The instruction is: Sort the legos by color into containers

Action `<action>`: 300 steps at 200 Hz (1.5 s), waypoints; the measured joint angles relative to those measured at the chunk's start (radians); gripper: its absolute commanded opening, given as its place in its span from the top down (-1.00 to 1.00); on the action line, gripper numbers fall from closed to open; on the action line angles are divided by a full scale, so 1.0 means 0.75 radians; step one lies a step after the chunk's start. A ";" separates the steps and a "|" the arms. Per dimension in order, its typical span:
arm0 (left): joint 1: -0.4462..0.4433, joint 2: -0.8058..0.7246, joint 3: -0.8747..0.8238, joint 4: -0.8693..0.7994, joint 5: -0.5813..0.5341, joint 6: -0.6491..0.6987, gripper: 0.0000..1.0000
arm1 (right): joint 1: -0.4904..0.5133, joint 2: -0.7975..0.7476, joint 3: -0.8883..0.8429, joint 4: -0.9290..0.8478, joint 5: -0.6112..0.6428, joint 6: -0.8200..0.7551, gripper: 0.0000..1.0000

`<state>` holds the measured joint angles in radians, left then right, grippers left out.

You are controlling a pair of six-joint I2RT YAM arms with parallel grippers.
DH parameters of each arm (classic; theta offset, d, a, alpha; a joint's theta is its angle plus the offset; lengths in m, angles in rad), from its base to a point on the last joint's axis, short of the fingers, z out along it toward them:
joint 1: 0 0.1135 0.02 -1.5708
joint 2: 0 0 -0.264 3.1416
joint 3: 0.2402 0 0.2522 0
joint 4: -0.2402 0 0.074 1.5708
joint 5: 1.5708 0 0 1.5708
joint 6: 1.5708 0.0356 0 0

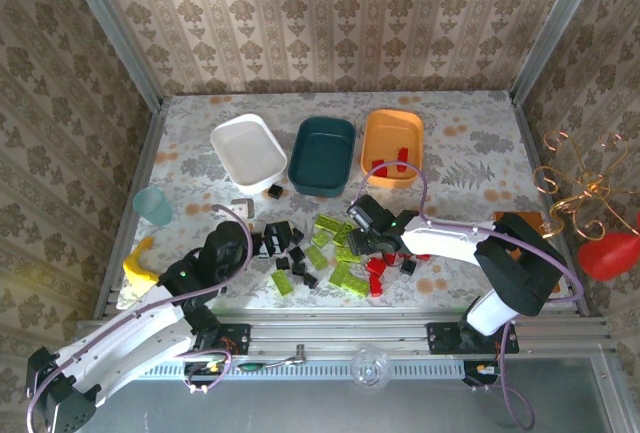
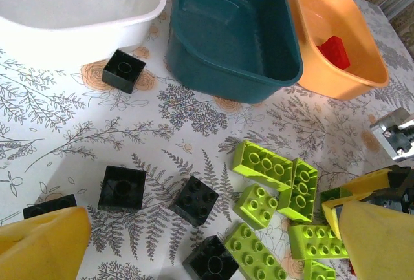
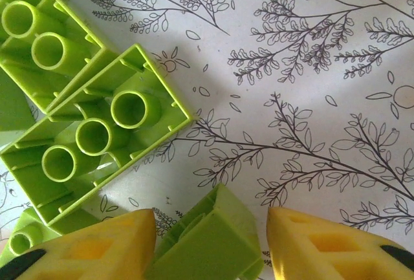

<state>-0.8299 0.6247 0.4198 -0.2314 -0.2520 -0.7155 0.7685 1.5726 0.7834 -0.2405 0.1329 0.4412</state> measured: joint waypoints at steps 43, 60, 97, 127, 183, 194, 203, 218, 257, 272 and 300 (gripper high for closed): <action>0.000 0.000 0.000 -0.001 0.000 0.000 -1.00 | -0.001 -0.004 0.001 0.003 -0.001 -0.017 0.27; 0.001 -0.001 0.000 -0.001 -0.001 0.000 -1.00 | -0.004 -0.020 0.001 -0.014 0.003 -0.022 0.28; 0.001 -0.013 0.000 -0.007 -0.012 0.000 -1.00 | -0.036 -0.159 0.027 -0.081 0.017 -0.037 0.29; 0.005 -0.038 0.000 -0.024 -0.032 0.000 -1.00 | -0.082 -0.177 0.222 -0.125 0.016 -0.068 0.29; 0.018 -0.095 0.000 -0.032 -0.041 -0.016 -0.97 | -0.171 0.205 0.751 -0.093 0.004 -0.112 0.29; 0.018 -0.094 0.000 -0.038 -0.040 -0.024 -0.96 | -0.197 0.311 0.838 -0.094 0.001 -0.119 0.29; 0.018 -0.094 0.000 -0.043 -0.040 -0.031 -0.96 | -0.218 0.388 0.901 -0.102 0.000 -0.122 0.29; 0.018 -0.094 0.000 -0.069 -0.040 -0.040 -0.95 | -0.254 0.509 1.000 -0.112 -0.004 -0.121 0.29; 0.023 -0.094 0.000 -0.163 -0.045 -0.074 -0.94 | -0.318 0.703 1.176 -0.155 -0.027 -0.090 0.16; 0.032 -0.086 0.000 -0.200 -0.050 -0.085 -0.91 | -0.330 0.756 1.254 -0.195 -0.046 -0.073 -0.05; 0.056 -0.075 0.000 -0.258 -0.051 -0.107 -0.88 | -0.329 0.804 1.389 -0.260 -0.074 -0.060 -0.37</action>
<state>-0.7876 0.5686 0.4198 -0.4252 -0.2901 -0.7956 0.5217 2.1754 1.8248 -0.4355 0.0776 0.3965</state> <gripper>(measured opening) 0.950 0.653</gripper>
